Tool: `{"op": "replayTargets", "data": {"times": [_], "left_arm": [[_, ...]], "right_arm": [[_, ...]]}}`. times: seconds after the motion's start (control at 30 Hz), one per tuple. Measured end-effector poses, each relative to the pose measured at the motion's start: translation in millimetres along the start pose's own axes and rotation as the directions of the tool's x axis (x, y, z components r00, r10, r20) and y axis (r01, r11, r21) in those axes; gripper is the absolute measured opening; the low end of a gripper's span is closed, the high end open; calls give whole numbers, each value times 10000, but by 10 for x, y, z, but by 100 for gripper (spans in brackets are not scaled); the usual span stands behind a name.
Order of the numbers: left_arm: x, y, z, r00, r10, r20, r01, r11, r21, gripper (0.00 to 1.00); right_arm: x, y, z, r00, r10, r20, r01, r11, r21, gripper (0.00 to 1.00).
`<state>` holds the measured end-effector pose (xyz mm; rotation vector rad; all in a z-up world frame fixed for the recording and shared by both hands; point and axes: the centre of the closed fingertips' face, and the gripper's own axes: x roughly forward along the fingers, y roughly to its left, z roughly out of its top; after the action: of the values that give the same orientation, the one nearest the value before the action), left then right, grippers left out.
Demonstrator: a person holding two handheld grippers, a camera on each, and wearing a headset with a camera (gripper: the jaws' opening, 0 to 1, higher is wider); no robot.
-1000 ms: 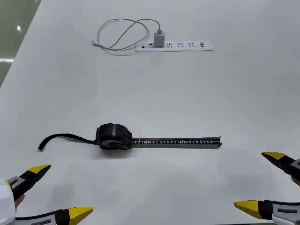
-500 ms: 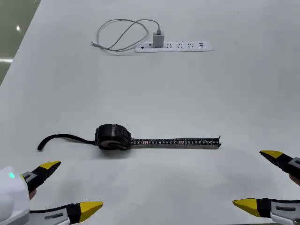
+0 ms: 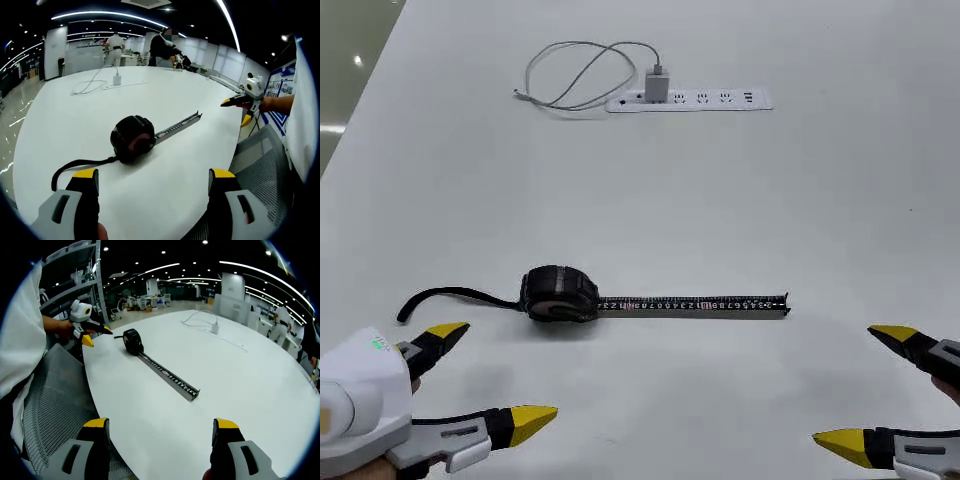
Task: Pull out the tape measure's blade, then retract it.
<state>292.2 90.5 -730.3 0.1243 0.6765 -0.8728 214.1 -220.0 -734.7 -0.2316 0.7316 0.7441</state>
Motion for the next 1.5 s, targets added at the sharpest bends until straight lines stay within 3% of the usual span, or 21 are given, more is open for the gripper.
{"op": "replayTargets", "data": {"times": [0.6, 1.2, 1.5], "left_arm": [[281, 7, 74, 9998, -149, -137, 146, 9997, -193, 87], [516, 45, 270, 9993, 158, 330, -131, 9967, -801, 85], [604, 65, 252, 9994, 169, 294, -141, 9956, -927, 85]], "right_arm": [[28, -69, 8, 10000, -72, 32, 72, 10000, 16, 82], [53, -98, 80, 9998, -84, 188, 83, 10000, 42, 81], [48, -120, 101, 9996, -171, 209, 170, 9998, 70, 81]]}}
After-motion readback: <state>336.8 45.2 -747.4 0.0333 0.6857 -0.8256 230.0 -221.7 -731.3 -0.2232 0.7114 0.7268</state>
